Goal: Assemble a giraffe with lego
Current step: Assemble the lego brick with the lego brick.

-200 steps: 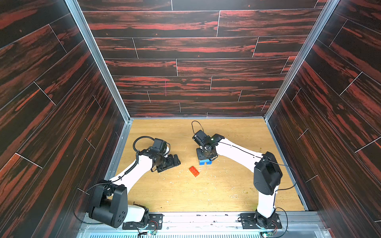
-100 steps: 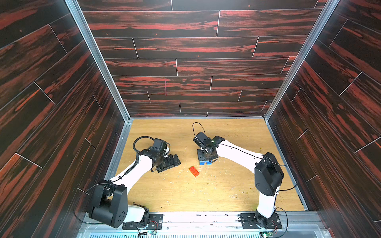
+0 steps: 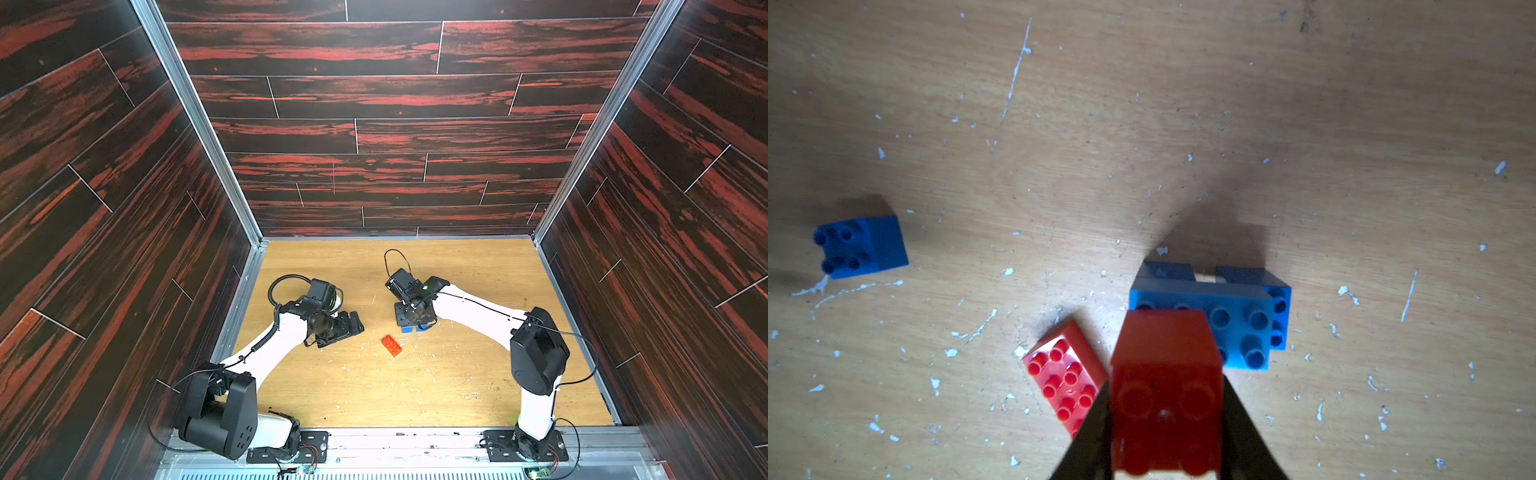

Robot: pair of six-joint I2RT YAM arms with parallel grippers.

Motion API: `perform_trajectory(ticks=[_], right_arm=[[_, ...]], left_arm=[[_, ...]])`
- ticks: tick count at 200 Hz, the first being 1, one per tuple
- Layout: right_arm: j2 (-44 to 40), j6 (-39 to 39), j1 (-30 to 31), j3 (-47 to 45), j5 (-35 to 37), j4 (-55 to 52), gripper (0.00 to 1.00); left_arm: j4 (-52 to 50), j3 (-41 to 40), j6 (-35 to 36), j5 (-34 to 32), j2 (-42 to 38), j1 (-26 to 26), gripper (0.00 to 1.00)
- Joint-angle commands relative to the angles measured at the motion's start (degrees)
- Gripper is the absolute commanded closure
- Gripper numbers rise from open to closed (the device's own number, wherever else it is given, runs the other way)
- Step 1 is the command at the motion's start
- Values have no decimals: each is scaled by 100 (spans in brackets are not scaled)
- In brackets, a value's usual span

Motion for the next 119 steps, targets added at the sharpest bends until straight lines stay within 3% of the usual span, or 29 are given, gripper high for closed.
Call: perform_trajectory(ticks=[1,119], right_arm=[[116,104,36,30,107,-56,100],[301,148,-21,181,56,-144,100]], left_arm=[[-104,48,77,19,-56,30,4],[-112,39,86,11,-73,29,4]])
